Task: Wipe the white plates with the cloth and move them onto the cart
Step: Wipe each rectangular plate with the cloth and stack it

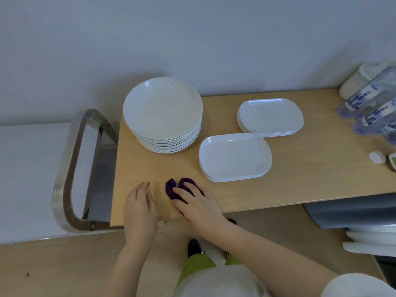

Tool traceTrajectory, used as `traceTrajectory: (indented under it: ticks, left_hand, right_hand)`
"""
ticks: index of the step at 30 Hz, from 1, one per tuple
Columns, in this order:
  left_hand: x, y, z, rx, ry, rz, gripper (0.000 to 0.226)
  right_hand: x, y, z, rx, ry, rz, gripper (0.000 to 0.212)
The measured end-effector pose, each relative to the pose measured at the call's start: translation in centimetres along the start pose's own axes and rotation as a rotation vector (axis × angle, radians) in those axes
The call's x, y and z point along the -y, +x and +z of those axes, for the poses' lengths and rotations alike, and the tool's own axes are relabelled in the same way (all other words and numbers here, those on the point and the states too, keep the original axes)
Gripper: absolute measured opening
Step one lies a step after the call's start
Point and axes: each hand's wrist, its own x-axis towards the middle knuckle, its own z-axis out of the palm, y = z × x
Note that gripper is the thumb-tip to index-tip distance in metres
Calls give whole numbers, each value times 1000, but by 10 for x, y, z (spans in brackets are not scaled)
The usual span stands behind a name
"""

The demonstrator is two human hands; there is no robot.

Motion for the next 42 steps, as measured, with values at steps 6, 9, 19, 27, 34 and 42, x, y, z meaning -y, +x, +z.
traceTrajectory:
  ticks: [6,9,19,27,34,42]
  left_hand:
    - [-23,-8,16,46,-38,94,36]
    - [-40,-11,26,82,-72,149,39]
    - [-108,15,69,140,-182,37,40]
    - [-149,40,95,95,-212,-241,59]
    - [-154,47,101,18,-226,-249,50]
    - [-141,43,107,33,-348,-237,62]
  right_hand:
    - [-79,-78,-22,-67,31,114,54]
    - [-121,-109,-27,-80,16,202,56]
    - [-208,-140,-30,-225,181,695,43]
    - [-215,-100,-82,-506,581,602,39]
    - [-174,-33,-103,-188,406,212,46]
    - [-155,-13,-73,12,94,-14,33]
